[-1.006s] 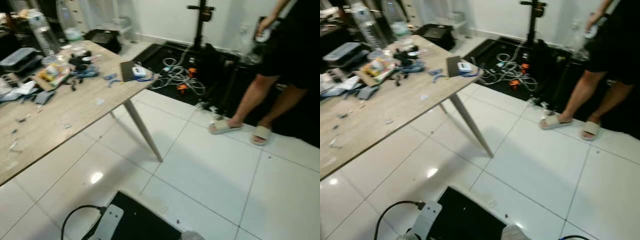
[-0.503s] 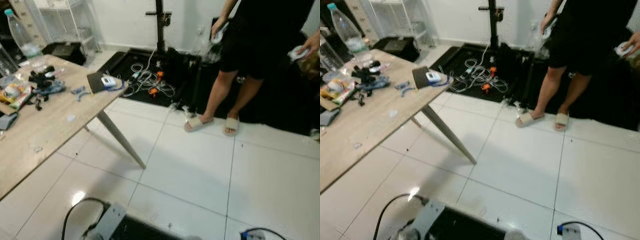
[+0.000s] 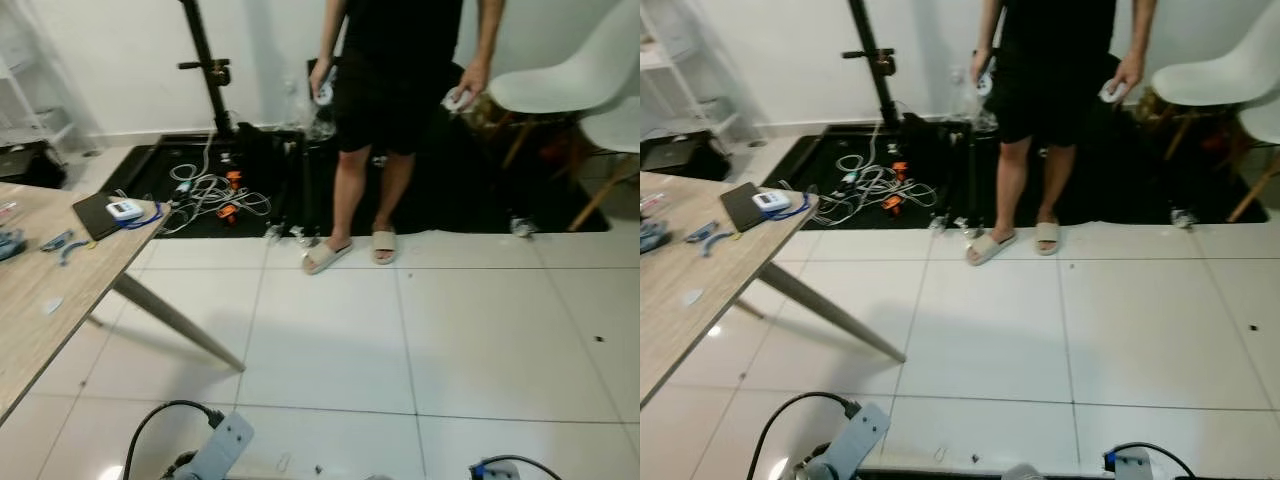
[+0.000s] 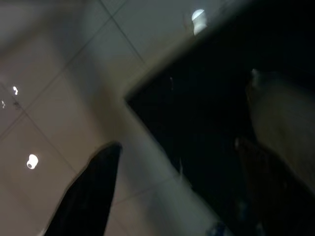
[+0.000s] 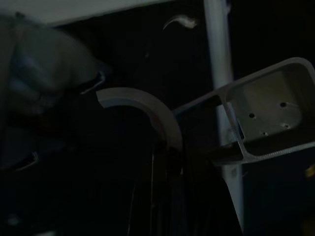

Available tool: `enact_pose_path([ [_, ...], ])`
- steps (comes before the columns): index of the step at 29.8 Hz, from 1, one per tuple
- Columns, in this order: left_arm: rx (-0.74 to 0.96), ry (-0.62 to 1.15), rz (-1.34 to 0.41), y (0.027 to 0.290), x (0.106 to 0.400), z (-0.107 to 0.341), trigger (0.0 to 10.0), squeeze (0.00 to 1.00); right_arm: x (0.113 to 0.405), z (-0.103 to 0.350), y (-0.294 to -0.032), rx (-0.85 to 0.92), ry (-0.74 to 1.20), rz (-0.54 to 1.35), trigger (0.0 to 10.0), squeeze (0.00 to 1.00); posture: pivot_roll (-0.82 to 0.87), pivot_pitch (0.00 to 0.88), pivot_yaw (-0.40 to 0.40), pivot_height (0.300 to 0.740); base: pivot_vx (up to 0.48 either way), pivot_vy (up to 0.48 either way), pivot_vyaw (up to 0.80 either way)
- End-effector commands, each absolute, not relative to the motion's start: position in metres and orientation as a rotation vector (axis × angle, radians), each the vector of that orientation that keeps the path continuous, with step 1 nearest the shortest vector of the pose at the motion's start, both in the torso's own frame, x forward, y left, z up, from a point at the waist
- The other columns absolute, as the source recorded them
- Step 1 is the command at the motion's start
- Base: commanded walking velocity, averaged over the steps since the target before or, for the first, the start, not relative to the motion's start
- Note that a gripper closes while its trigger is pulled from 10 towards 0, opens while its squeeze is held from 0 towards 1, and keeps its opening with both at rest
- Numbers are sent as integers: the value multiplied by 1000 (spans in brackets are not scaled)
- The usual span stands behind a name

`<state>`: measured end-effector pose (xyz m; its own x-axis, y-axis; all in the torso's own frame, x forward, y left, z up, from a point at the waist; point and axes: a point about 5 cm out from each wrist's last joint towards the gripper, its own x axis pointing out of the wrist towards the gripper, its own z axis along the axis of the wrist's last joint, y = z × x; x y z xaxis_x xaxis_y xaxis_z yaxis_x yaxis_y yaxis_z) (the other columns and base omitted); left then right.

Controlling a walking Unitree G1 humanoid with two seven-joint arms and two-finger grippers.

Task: Picking trash to rubbish bin

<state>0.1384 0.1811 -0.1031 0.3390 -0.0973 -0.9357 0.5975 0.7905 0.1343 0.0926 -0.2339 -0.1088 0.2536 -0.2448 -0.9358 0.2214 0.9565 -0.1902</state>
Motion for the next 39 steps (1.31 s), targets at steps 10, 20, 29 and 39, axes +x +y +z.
enact_pose_path([
  [10,555,1158,-490,184,135,-104,10000,0,92,-111,-227,-19,1293,-289,10000,0,-87,15,125,740,0,0,-761],
  [20,575,1154,-503,181,135,-105,10000,0,93,-111,-226,-26,1295,-276,10000,0,-83,15,130,740,0,0,-763],
  [29,594,1158,-508,181,134,-105,10000,0,90,-112,-224,-24,1302,-279,10000,0,-87,15,135,740,0,0,-763],
  [39,603,1162,-514,181,132,-106,10000,0,86,-112,-227,-33,1307,-286,10000,0,-97,22,135,740,0,0,-763],
])
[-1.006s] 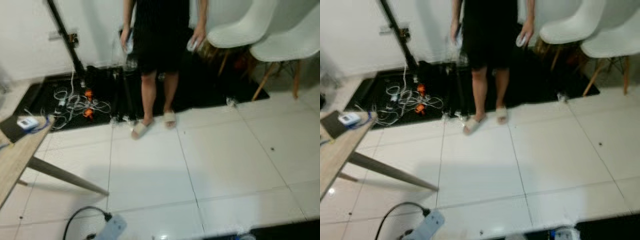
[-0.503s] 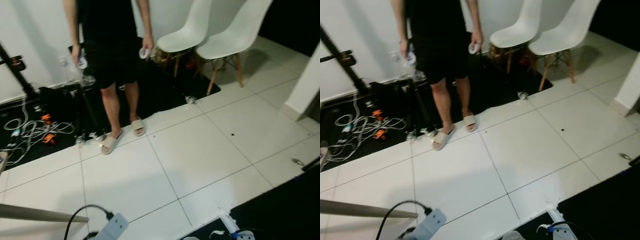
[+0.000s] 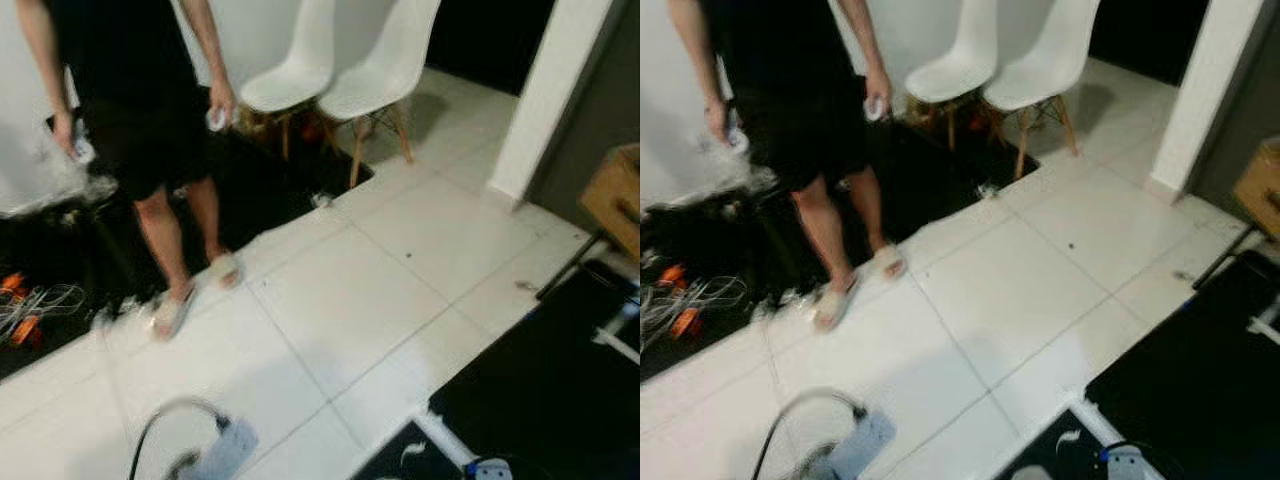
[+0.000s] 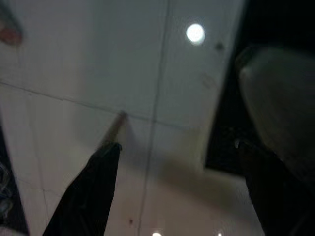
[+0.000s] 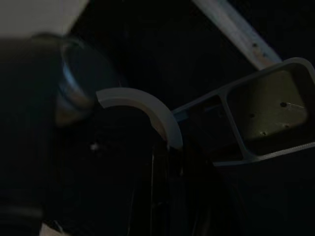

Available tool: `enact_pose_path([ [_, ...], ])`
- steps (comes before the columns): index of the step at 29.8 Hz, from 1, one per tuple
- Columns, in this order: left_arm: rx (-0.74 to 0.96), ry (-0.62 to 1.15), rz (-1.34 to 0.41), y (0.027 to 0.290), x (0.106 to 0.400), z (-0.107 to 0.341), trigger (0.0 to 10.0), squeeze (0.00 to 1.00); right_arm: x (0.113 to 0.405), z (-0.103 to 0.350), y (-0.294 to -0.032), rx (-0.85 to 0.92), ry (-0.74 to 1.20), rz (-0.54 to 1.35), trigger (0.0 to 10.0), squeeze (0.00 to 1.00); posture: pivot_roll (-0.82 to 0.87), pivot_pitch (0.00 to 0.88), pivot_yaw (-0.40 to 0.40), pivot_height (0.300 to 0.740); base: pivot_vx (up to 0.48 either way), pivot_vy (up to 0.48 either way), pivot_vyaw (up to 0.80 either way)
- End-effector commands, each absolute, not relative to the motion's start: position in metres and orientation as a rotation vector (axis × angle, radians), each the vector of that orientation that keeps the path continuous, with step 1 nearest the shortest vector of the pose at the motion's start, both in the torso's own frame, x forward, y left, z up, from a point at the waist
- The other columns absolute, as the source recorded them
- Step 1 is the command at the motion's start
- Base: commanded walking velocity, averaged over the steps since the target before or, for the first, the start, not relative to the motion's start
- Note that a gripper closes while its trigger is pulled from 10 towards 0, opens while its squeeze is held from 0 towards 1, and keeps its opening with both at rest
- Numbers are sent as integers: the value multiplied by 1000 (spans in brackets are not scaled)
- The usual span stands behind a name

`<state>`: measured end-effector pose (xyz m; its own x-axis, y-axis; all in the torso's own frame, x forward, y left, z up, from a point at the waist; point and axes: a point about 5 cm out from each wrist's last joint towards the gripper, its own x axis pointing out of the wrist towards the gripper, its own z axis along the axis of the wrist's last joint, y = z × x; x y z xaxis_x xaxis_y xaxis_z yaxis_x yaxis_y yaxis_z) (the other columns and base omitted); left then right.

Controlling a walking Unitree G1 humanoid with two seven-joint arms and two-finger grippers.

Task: Picking trash to rubbish bin

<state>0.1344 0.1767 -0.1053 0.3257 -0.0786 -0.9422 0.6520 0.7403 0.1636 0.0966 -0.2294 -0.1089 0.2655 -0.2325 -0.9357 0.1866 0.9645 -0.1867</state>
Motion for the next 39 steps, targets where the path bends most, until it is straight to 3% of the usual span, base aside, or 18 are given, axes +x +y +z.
enact_pose_path([
  [1,603,1162,-514,181,132,-106,10000,0,86,-112,-227,-33,1307,-286,10000,0,-97,22,135,740,0,0,-763],
  [10,617,1171,-514,183,128,-107,10000,0,99,-107,-236,6,1222,-376,10000,0,-96,23,133,740,0,0,-763],
  [14,624,1173,-512,184,128,-107,10000,0,120,-99,-243,17,1142,-406,10000,0,-96,25,133,740,0,0,-763],
  [18,630,1171,-511,185,129,-106,10000,0,163,-81,-250,61,989,-419,10000,0,-97,24,131,740,0,0,-763],
  [23,632,1169,-510,185,129,-106,10000,0,194,-65,-252,99,871,-404,10000,0,-99,19,127,740,0,0,-763],
  [24,632,1168,-510,184,130,-106,10000,0,214,-54,-249,126,795,-376,10000,0,-99,14,124,740,0,0,-763],
  [26,632,1168,-510,184,130,-106,10000,0,214,-54,-249,126,795,-376,10000,0,-99,14,124,740,0,0,-763],
  [27,629,1164,-507,183,131,-106,10000,0,240,-38,-241,157,695,-324,10000,0,-98,12,120,740,0,0,-763],
  [29,624,1161,-504,183,132,-106,10000,0,258,-25,-237,180,619,-293,10000,0,-98,12,120,740,0,0,-763],
  [39,564,1148,-497,179,135,-105,10000,0,304,20,-230,230,384,-208,10000,0,-91,18,119,740,0,0,-763],
])
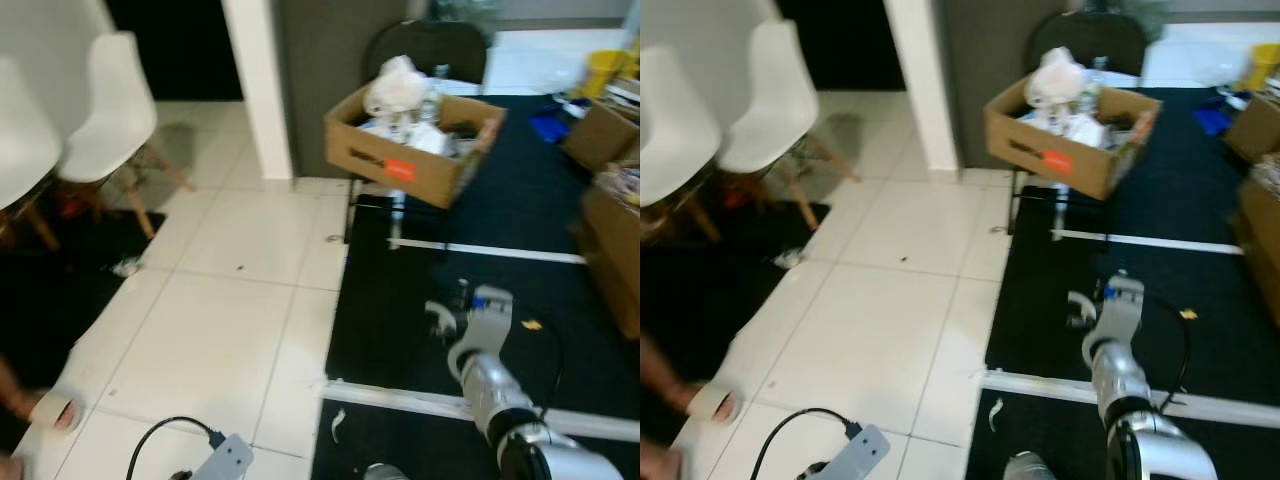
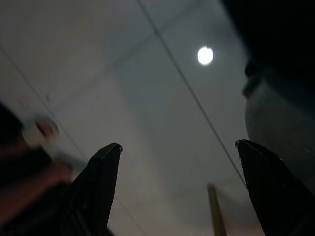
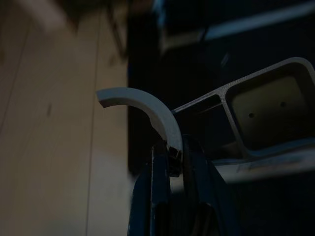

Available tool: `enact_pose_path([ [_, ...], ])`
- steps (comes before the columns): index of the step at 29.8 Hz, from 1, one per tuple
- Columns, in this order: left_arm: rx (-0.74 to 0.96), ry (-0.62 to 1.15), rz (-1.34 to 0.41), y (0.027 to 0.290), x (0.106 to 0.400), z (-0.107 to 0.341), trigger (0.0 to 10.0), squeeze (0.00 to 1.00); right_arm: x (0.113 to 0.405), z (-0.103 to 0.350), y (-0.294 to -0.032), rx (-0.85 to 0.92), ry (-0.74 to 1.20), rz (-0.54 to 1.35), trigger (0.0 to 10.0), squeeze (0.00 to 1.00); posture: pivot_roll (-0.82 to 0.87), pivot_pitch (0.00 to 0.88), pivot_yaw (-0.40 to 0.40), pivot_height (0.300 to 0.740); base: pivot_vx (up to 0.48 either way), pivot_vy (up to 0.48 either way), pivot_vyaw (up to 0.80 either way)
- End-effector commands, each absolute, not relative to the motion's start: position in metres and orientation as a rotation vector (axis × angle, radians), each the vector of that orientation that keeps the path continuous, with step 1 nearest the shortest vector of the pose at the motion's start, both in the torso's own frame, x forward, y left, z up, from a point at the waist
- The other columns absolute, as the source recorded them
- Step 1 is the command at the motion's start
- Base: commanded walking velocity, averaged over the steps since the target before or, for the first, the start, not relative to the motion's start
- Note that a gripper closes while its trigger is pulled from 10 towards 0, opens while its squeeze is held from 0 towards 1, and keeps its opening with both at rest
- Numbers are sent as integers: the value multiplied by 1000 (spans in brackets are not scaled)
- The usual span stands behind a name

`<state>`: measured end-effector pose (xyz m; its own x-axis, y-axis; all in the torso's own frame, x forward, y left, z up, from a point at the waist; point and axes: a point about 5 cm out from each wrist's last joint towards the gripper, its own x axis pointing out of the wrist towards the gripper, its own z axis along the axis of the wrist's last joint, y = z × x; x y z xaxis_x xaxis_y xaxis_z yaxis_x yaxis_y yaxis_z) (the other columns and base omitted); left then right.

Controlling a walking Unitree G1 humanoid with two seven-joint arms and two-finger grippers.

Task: Picking trash to rubbish bin

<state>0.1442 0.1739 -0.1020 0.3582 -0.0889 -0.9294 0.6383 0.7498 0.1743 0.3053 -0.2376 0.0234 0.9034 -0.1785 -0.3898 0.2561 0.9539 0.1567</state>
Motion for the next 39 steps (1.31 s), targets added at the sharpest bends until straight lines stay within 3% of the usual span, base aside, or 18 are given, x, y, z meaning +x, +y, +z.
enact_pose_path([
  [1,565,1149,-499,179,134,-105,10000,0,307,23,-230,230,371,-203,10000,0,-91,18,119,740,0,0,-763],
  [21,528,1158,-478,182,135,-104,10000,0,316,32,-211,239,298,-81,10000,0,-92,23,122,740,0,0,-767],
  [36,509,1177,-464,188,136,-104,10000,0,318,33,-201,236,294,-32,10000,0,-79,25,126,740,252,0,0],
  [39,508,1178,-468,187,136,-104,10000,0,318,32,-201,240,306,-33,10000,0,-80,27,124,740,444,0,-800],
])
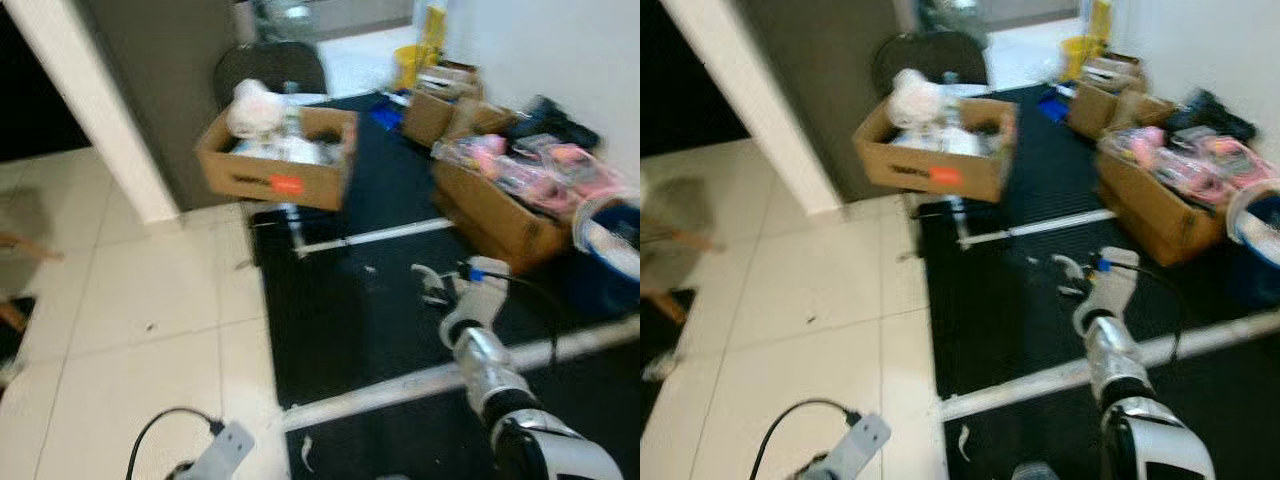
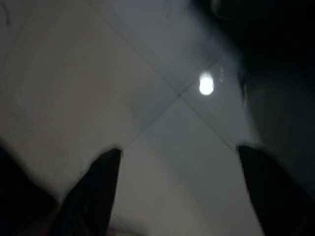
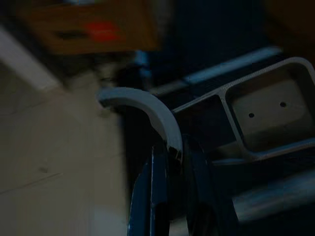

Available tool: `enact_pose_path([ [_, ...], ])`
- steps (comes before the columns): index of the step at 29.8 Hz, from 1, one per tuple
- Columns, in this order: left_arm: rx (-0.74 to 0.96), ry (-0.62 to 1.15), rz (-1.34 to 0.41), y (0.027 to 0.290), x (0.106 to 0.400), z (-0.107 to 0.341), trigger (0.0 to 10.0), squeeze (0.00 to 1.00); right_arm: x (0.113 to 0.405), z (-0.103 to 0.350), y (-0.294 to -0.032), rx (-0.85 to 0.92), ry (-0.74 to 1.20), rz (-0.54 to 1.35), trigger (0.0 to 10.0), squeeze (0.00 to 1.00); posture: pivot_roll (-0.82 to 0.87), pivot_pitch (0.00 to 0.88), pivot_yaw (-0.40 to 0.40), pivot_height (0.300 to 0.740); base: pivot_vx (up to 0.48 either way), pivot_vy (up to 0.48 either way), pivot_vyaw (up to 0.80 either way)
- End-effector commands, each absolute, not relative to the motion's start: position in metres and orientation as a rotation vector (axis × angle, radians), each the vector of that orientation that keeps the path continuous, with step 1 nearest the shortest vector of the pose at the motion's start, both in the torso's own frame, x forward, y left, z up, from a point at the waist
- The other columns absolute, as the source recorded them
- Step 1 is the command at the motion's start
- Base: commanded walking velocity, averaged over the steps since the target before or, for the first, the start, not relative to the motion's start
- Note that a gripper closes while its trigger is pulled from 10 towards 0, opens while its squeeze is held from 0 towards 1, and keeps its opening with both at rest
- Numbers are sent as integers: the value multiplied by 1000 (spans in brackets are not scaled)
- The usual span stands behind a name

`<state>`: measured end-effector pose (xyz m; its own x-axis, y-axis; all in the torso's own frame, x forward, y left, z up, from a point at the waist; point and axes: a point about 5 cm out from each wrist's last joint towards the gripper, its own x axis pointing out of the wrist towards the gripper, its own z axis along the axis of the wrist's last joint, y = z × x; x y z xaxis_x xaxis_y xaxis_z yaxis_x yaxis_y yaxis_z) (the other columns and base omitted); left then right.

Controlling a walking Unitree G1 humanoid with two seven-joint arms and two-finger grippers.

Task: Picking trash to rubbish bin

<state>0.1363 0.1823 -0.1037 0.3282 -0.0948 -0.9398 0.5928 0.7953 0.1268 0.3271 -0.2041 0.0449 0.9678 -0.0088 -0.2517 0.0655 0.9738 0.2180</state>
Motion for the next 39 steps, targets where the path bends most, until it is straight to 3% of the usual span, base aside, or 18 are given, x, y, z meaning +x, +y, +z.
enact_pose_path([
  [1,508,1178,-468,187,136,-104,10000,0,318,32,-201,240,306,-33,10000,0,-80,27,124,740,446,0,-800],
  [5,511,1181,-476,186,135,-104,10000,0,317,32,-203,231,298,-34,10000,0,-80,27,124,740,313,0,-720],
  [15,517,1187,-488,184,134,-105,10000,0,318,33,-202,218,296,-22,10000,0,-84,23,116,740,328,0,0],
  [39,516,1187,-481,183,133,-105,10000,0,322,37,-203,246,282,-34,10000,0,-73,26,113,740,296,0,-783],
])
